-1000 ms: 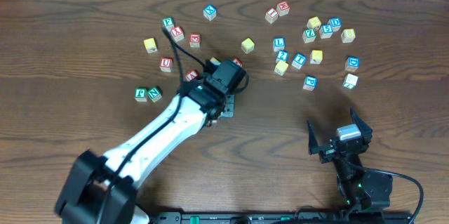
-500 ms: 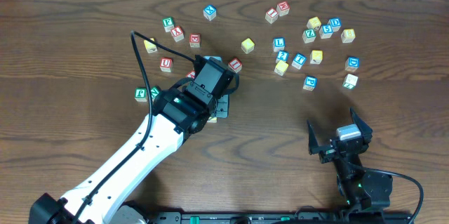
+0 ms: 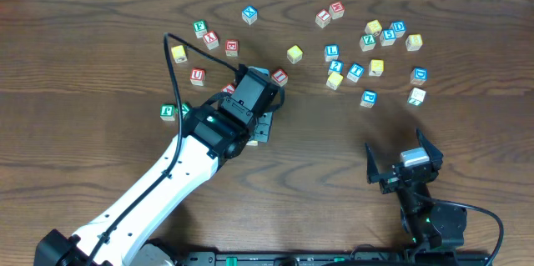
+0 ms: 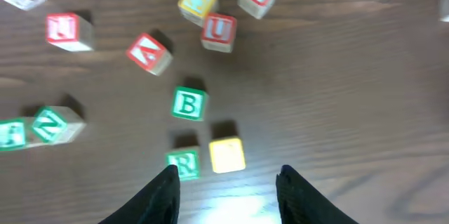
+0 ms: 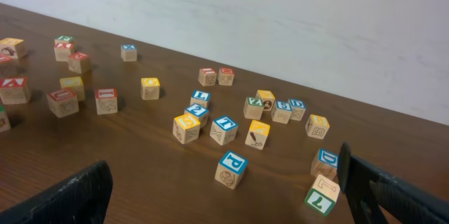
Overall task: Spell out ROBOT
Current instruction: 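Move the left gripper over the green B block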
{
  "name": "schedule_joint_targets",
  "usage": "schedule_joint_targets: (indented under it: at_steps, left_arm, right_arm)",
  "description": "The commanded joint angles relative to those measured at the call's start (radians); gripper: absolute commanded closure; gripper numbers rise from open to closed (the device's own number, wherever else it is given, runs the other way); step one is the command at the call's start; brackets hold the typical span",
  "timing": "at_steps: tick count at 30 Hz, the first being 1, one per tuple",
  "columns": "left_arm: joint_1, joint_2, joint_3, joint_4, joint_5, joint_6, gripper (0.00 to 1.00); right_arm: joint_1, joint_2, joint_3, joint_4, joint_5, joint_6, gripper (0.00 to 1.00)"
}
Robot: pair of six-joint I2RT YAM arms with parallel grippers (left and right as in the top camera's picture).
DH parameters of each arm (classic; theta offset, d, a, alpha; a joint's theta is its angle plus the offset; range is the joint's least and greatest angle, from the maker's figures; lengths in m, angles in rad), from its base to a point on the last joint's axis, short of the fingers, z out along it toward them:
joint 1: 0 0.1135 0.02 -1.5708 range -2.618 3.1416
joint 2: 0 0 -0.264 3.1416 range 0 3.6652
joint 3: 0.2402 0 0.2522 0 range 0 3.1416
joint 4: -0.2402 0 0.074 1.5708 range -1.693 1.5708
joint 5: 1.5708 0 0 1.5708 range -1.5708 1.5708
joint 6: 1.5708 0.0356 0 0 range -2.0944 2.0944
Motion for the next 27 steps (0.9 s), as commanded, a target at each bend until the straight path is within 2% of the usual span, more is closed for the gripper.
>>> schedule_joint_targets:
  at_steps: [1,6,10,15,20,24,27]
  left_arm:
    - [0.003,0.048,0.024,0.002,-0.133,0.09,0.57]
    - [0.008,0.166,0.024,0.026,-0.132,0.174,0.56]
    - [0.014,0.251,0.024,0.065,-0.132,0.18,0.56]
    - [0.086,0.33,0.024,0.076,-0.087,0.18,0.34]
    - [0.173,0.33,0.024,0.079,0.005,0.198,0.34]
    - [0.203,0.33,0.024,0.079,0.111,0.298,0.35]
    - [0.203,0.33,0.024,0.079,0.112,0.327,0.35]
  right_arm:
    - [-0.006,-0.002,-0.001,-0.004,0.0,0.015,0.01]
    - [-0.006,-0.002,-0.001,-0.004,0.0,0.015,0.01]
    - [-0.006,-0.002,-0.001,-0.004,0.0,0.015,0.01]
    - [-0.006,-0.002,-0.001,-0.004,0.0,0.015,0.01]
    - [-0.006,-0.002,-0.001,-0.004,0.0,0.015,0.01]
    - [-0.007,-0.002,-0.001,-0.004,0.0,0.015,0.01]
    - [-0.006,-0.002,-0.001,-0.004,0.0,0.015,0.01]
